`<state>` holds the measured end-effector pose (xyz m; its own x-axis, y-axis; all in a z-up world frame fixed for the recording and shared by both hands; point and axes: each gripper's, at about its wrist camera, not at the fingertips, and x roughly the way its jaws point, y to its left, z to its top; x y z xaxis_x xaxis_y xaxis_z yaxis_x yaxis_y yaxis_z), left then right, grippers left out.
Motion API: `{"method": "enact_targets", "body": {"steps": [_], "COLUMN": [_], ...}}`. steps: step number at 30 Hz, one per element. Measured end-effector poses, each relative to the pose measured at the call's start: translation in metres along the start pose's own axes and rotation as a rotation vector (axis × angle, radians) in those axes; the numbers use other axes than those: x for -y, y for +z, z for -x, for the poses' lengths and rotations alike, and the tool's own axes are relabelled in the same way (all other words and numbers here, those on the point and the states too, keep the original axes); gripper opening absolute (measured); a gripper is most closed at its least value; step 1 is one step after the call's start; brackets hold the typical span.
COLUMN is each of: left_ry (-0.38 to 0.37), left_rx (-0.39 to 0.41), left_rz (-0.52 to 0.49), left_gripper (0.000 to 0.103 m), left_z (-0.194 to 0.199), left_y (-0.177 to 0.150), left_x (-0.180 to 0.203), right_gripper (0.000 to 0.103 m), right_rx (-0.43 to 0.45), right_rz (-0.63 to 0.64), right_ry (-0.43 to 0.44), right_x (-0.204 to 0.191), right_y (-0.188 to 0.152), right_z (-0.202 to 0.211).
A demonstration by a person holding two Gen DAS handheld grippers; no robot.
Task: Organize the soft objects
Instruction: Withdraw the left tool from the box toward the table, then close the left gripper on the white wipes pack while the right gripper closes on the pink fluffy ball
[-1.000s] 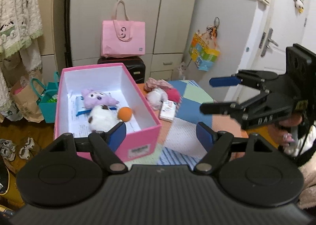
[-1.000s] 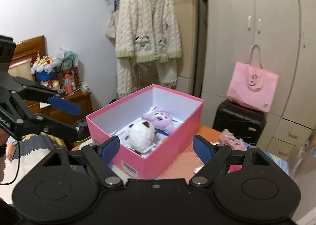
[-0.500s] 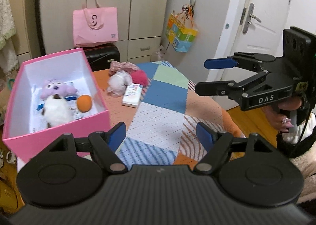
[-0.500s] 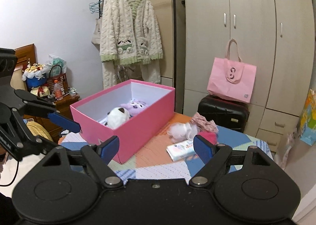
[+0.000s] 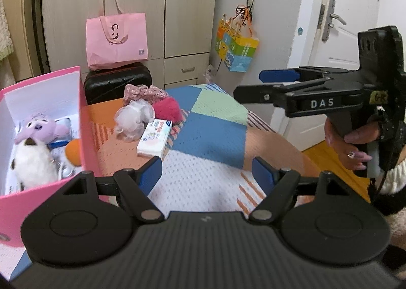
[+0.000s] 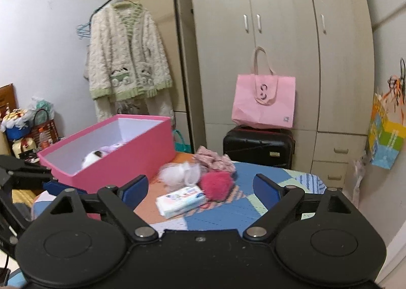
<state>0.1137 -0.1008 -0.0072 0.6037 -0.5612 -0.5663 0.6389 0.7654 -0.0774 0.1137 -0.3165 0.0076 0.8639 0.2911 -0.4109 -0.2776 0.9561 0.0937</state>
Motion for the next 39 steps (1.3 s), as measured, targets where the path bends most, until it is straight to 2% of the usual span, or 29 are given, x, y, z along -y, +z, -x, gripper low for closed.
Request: {"method": "enact_targets", "body": {"steps": [3, 7, 11, 15, 18, 21, 24, 29, 35, 39], "left_ry": [0.041, 0.091, 0.199, 0.262, 0.259, 0.302, 0.314, 0.355, 0.322, 0.302], "left_rx": [0.027, 0.045, 0.062, 0.055, 0.044, 0.024, 0.001, 0.003, -0.032, -0.049], "left_rz": [-0.027, -0.035, -0.051, 0.001, 0.043, 0.057, 0.064, 0.036, 0.060, 0.119], "left_gripper": [0.077, 0.077, 0.077, 0.077, 0.077, 0.076, 0.074, 0.074, 0.074, 0.069], "left_z": [-0.020, -0.047, -0.077, -0.108, -0.123, -0.136, -0.145, -0.153, -0.158, -0.158], "left_y": [0.001, 0.002, 0.004, 0.014, 0.018, 0.018, 0.016, 0.013, 0.009, 0.010], "left_x": [0.004, 0.004, 0.004, -0.006, -0.015, -0.021, -0.026, -0.027, -0.032, -0.038], "right_gripper": [0.092, 0.092, 0.092, 0.092, 0.091, 0.084, 0.078, 0.077, 0.077, 0.077], "right_rx": [-0.031, -0.071, -0.110, -0.149, -0.180, -0.212, -0.230, -0.246, -0.286, -0.300], "right_rz": [0.037, 0.030, 0.039, 0.000, -0.034, -0.051, -0.068, -0.098, -0.127, -0.153], "right_ry": [0.007, 0.064, 0.093, 0.128, 0.157, 0.174, 0.188, 0.208, 0.197, 0.204], "right_x": [0.006, 0.014, 0.019, 0.028, 0.036, 0.041, 0.045, 0.048, 0.053, 0.057], "right_y": [0.000, 0.002, 0.003, 0.007, 0.011, 0.015, 0.015, 0.012, 0.003, -0.004], "right_z": [-0.012, -0.031, -0.054, -0.083, -0.106, -0.129, -0.147, -0.169, -0.189, -0.197]}}
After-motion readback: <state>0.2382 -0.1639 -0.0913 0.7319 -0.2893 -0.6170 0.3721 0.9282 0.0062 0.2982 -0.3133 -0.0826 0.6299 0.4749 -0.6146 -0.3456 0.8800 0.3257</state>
